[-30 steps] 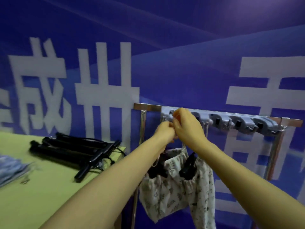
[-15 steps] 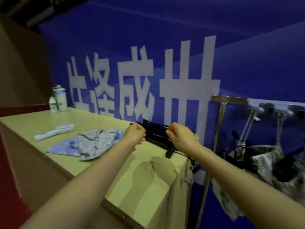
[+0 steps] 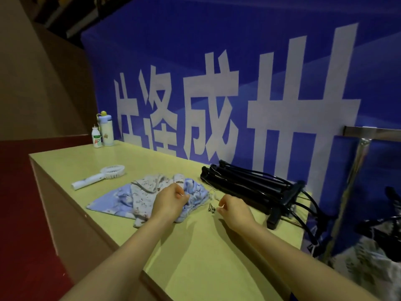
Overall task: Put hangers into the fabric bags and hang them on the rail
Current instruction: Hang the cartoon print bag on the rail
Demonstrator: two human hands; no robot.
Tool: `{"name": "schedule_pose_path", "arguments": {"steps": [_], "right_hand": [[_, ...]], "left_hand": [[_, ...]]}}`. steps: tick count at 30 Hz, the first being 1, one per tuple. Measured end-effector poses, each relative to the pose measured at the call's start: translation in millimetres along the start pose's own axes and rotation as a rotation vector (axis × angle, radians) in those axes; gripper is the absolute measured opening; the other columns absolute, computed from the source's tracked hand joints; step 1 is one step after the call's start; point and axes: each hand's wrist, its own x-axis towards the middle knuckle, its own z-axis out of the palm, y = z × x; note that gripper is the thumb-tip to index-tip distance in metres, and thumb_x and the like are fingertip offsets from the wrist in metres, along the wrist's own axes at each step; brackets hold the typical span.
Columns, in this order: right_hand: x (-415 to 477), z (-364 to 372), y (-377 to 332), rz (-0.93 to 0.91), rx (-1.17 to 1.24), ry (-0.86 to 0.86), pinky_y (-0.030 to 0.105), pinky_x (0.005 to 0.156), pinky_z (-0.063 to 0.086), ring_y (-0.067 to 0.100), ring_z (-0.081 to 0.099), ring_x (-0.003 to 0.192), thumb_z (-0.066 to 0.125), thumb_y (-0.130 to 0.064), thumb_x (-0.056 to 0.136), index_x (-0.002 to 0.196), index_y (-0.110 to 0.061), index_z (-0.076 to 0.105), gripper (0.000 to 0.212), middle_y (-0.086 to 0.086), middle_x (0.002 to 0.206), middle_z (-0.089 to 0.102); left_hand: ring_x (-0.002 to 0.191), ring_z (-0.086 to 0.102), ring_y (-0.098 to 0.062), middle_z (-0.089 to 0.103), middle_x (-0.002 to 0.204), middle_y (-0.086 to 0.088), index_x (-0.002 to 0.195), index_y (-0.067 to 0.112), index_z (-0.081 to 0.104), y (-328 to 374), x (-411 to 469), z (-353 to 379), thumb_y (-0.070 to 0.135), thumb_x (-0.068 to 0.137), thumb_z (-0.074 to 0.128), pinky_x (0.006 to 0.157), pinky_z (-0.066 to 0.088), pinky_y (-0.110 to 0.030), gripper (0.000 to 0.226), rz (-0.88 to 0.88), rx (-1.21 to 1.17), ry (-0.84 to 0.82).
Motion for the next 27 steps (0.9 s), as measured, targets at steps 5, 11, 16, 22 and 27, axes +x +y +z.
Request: {"name": "schedule_pose_path", "arguments": {"steps": [5,11,16,22,27], "right_hand": [[19,15,2,0.085,0.012,0.018,0.033,0.074,0.046,0.026,0.061,0.095,0.055,-0.033,0.093,0.102,-0.011,0.061,0.025,0.008,0.103,0.067],[32,26,-2,0.131,0.017,0.002,0.030,0.063,0.040,0.026,0.061,0.087,0.057,-0.037,0.091,0.092,-0.011,0.059,0.027,0.008,0.094,0.066],[36,30,-4,0.145,0.013,-0.009,0.031,0.061,0.042,0.026,0.063,0.084,0.060,-0.032,0.089,0.086,-0.013,0.059,0.020,0.007,0.088,0.065],[41,29,-7,0.203,-0.082,-0.032,0.028,0.055,0.036,0.024,0.052,0.071,0.047,-0.010,0.089,0.077,-0.013,0.052,0.014,0.005,0.079,0.055],[41,28,-11,0.212,-0.125,-0.064,0.029,0.062,0.039,0.022,0.051,0.077,0.045,-0.009,0.091,0.083,-0.014,0.051,0.011,0.003,0.082,0.052]], "left_hand": [[0.085,0.055,-0.019,0.057,0.090,0.000,0.093,0.017,0.056,-4,14,17,0.029,0.092,0.056,0.076,0.045,-0.032,0.013,-0.017,-0.124,-0.040],[0.082,0.053,-0.020,0.055,0.087,0.000,0.095,0.016,0.057,-6,22,28,0.029,0.092,0.056,0.076,0.044,-0.033,0.014,-0.020,-0.122,-0.039],[0.082,0.053,-0.018,0.055,0.083,0.003,0.095,0.014,0.059,-11,25,34,0.027,0.092,0.057,0.073,0.043,-0.031,0.014,-0.034,-0.168,-0.026],[0.067,0.048,-0.012,0.048,0.070,0.007,0.088,0.015,0.057,-14,30,29,0.018,0.091,0.058,0.057,0.040,-0.022,0.005,-0.068,-0.238,0.008],[0.064,0.047,-0.008,0.050,0.070,0.006,0.085,0.016,0.057,-20,30,24,0.017,0.091,0.056,0.057,0.040,-0.021,0.007,-0.083,-0.264,0.011]]}}
